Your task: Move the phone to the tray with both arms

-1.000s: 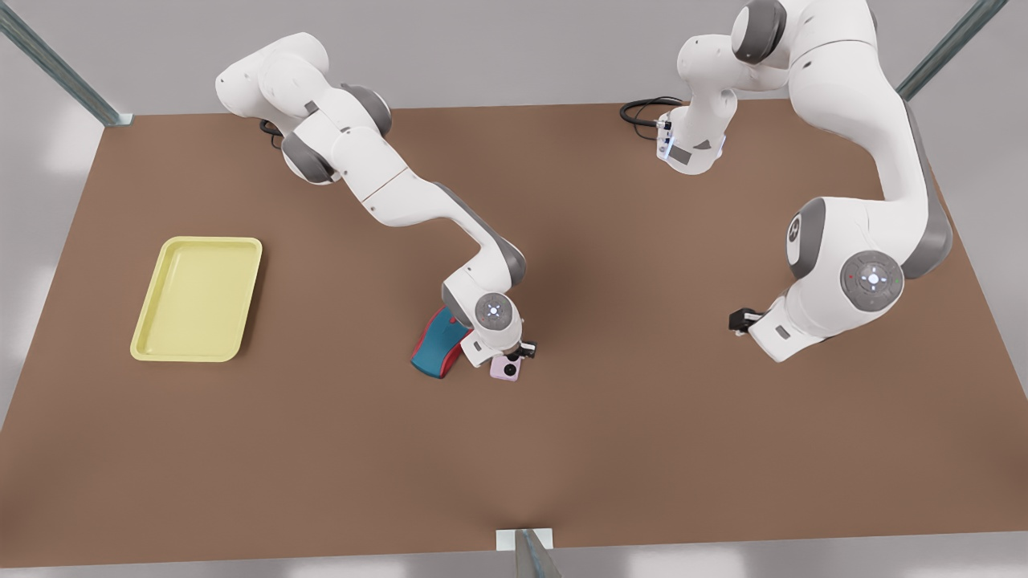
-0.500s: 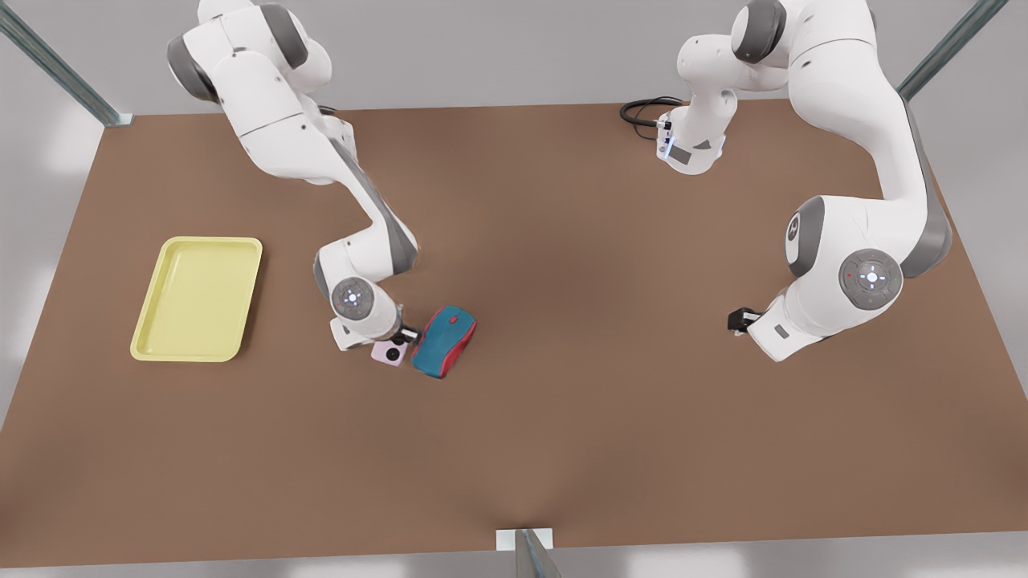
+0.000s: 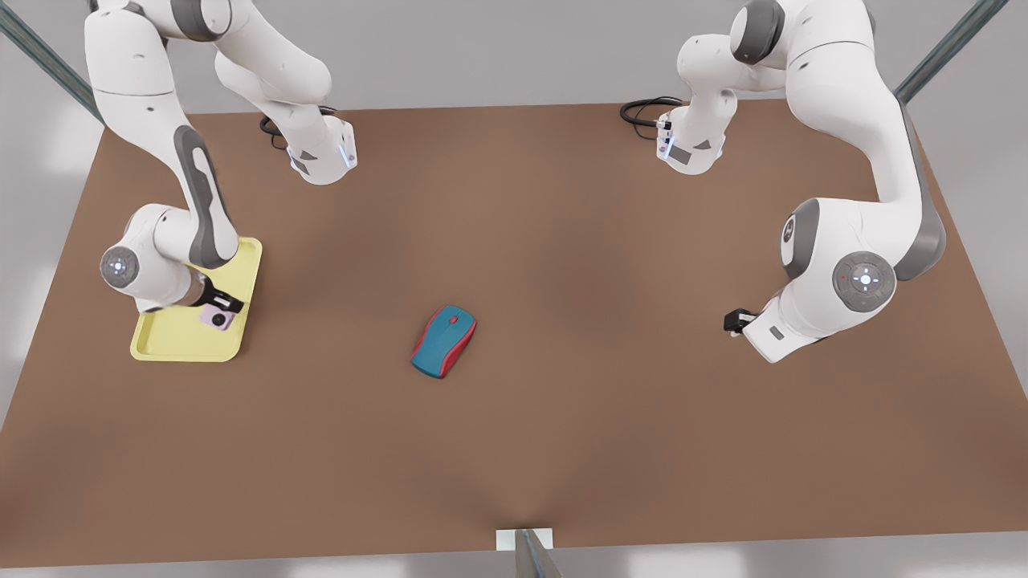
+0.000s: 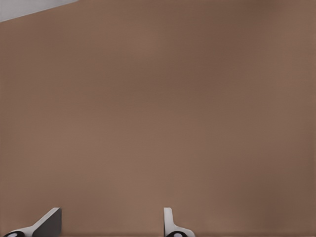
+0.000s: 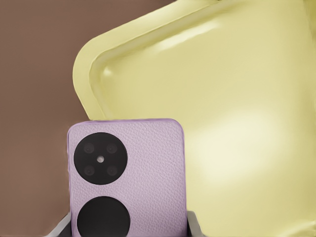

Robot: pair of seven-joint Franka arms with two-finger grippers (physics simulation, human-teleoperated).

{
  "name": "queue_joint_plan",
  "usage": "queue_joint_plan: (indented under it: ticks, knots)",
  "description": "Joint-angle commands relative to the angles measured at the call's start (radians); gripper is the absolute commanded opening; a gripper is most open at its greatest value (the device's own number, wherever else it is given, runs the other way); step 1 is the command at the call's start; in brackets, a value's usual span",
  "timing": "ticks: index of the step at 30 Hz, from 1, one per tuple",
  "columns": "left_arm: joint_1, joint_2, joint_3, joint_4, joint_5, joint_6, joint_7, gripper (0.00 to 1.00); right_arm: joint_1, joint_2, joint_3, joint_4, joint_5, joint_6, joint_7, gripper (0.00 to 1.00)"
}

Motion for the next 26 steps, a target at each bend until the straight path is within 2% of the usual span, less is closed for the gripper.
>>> queue_joint_plan:
  ticks: [1, 3, 4, 10, 12, 15, 17, 19, 20, 21, 26]
  knots:
    - [0.000, -0.001, 0.000, 0.000, 0.001, 0.003, -0.008, 1.00, 0.000, -0.001, -0.041, 0.003, -0.015, -0.014, -0.729, 0.74]
    - [0.000, 0.000, 0.000, 0.000, 0.001, 0.003, -0.008, 1.00, -0.007, 0.002, -0.066, 0.007, -0.058, -0.012, -0.741, 0.76]
    - [0.000, 0.002, 0.000, 0.000, 0.001, 0.003, -0.008, 1.00, -0.007, 0.003, -0.066, 0.006, -0.058, -0.014, -0.741, 1.00]
    - [0.000, 0.000, 0.000, 0.000, 0.001, 0.005, -0.008, 1.00, -0.003, 0.000, -0.057, 0.042, -0.059, -0.060, -0.733, 1.00]
    - [0.000, -0.006, 0.000, 0.004, 0.005, 0.003, -0.008, 1.00, 0.007, 0.014, 0.017, 0.230, -0.051, -0.246, -0.668, 1.00]
    - [0.000, -0.012, 0.000, 0.005, 0.011, 0.002, -0.010, 1.00, 0.010, 0.013, 0.175, 0.515, -0.048, -0.462, -0.477, 1.00]
    - [0.000, -0.014, 0.002, 0.005, 0.011, 0.002, -0.042, 1.00, 0.030, 0.013, 0.203, 0.733, -0.042, -0.620, -0.445, 1.00]
    - [0.000, -0.024, 0.002, 0.013, 0.007, 0.002, -0.103, 1.00, 0.070, -0.018, 0.207, 0.860, -0.036, -0.805, -0.324, 1.00]
    - [0.001, -0.032, 0.002, 0.014, 0.005, 0.003, -0.102, 1.00, 0.125, -0.085, 0.171, 0.839, -0.004, -0.804, -0.244, 1.00]
    - [0.000, -0.035, 0.002, 0.020, 0.005, 0.002, -0.103, 1.00, 0.162, -0.109, 0.169, 0.837, -0.004, -0.812, -0.164, 1.00]
    - [0.000, -0.044, 0.002, 0.020, 0.008, -0.004, -0.103, 1.00, 0.168, -0.096, 0.163, 0.842, -0.005, -0.776, -0.164, 1.00]
